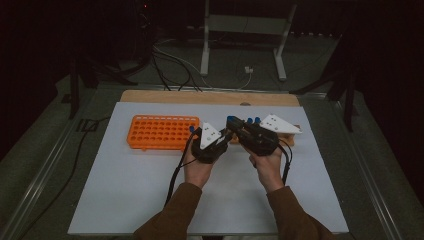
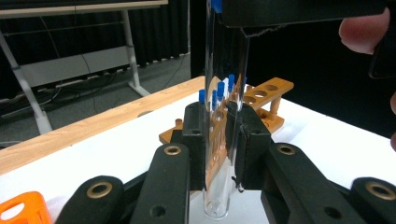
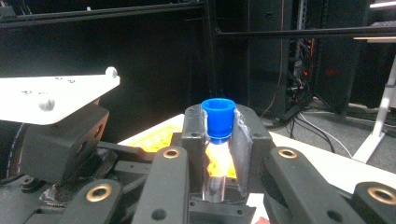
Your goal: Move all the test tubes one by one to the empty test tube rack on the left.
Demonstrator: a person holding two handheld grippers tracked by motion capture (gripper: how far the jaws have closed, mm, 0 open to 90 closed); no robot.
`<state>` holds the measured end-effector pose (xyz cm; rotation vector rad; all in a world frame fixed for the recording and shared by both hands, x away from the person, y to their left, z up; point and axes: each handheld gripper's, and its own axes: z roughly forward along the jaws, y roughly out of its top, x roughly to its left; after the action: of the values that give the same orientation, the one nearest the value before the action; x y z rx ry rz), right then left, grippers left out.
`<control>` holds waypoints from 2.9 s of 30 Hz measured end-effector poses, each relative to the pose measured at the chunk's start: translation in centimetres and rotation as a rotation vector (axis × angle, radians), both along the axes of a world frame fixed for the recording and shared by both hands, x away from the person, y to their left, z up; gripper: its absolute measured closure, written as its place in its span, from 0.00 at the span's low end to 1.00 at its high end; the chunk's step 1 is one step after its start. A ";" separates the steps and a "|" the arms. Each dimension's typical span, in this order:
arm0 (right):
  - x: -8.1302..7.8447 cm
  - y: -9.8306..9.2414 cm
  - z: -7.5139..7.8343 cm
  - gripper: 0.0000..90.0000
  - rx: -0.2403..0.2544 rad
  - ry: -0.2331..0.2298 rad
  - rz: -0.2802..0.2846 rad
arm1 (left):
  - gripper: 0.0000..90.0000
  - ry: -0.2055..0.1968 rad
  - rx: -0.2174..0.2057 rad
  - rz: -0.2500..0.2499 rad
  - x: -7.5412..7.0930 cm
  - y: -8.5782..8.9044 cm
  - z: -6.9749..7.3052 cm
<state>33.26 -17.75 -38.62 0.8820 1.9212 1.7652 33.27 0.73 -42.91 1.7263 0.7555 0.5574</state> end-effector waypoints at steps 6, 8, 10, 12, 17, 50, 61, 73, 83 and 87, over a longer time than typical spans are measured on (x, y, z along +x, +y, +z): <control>0.0 -0.1 -0.1 0.85 0.004 0.007 0.008 | 0.87 0.002 -0.005 0.001 0.0 0.0 -0.2; 0.1 0.0 -0.1 0.85 -0.008 0.006 0.009 | 0.87 0.003 -0.008 0.001 0.0 0.0 -0.3; 0.1 0.0 -0.1 0.82 -0.026 0.000 0.013 | 0.87 0.003 -0.003 -0.001 0.0 0.1 -0.5; 0.3 0.0 -0.1 0.70 -0.027 0.004 0.028 | 0.87 0.008 -0.003 0.003 0.1 0.4 -0.6; 0.3 -0.3 -0.1 0.52 -0.011 0.015 0.036 | 0.87 0.019 -0.012 0.021 0.3 1.5 -0.9; -0.2 -2.7 -1.0 0.33 -0.037 0.009 -0.032 | 0.86 -0.010 -0.072 0.197 1.8 11.8 -2.2; -0.5 -3.1 -1.1 0.34 -0.031 -0.007 -0.033 | 0.86 0.018 -0.050 0.229 4.1 12.1 -5.4; -0.6 -3.6 -1.5 0.35 -0.024 -0.013 -0.037 | 0.86 0.062 -0.052 0.238 5.4 11.1 -7.5; -0.7 -3.8 -1.7 0.35 -0.016 -0.014 -0.041 | 0.82 0.100 -0.053 0.233 5.2 11.2 -9.2; -0.7 -3.7 -1.7 0.35 -0.014 -0.014 -0.041 | 0.81 0.103 -0.036 0.227 5.1 11.2 -9.3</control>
<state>32.54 -21.42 -40.32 0.8952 1.8903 1.7283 38.42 11.96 -52.20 1.6563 1.0371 0.6080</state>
